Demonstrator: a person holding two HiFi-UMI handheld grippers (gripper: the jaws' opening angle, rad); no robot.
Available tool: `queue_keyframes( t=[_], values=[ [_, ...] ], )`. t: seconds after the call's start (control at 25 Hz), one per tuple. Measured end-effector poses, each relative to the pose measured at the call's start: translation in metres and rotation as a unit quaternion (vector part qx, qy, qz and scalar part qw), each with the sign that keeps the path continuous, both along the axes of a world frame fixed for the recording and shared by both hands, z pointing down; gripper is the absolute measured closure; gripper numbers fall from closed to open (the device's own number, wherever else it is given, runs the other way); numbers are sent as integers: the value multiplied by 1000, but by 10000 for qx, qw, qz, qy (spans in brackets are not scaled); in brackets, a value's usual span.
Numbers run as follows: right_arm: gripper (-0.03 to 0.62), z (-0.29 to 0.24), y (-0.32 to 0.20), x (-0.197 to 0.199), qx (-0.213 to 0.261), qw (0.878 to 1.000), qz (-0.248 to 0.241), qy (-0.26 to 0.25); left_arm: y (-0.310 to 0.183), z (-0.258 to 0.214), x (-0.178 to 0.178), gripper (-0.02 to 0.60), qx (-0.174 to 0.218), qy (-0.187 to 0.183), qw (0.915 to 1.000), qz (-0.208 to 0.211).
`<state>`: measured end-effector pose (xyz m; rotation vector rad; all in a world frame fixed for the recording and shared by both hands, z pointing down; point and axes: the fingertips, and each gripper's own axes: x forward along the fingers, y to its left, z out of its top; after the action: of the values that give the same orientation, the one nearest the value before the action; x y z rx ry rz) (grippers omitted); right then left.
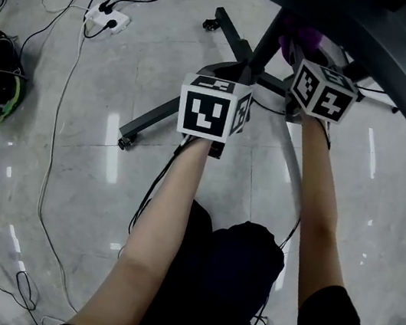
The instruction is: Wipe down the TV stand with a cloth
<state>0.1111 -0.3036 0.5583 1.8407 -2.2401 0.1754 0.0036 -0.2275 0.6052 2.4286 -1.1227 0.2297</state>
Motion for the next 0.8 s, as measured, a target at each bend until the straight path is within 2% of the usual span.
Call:
queue_keyframes(
  t=[0.8],
  values=[
    [505, 96, -1, 3, -787, 9969, 78, -42, 4, -2, 2, 574, -51, 87, 9999, 72]
  ],
)
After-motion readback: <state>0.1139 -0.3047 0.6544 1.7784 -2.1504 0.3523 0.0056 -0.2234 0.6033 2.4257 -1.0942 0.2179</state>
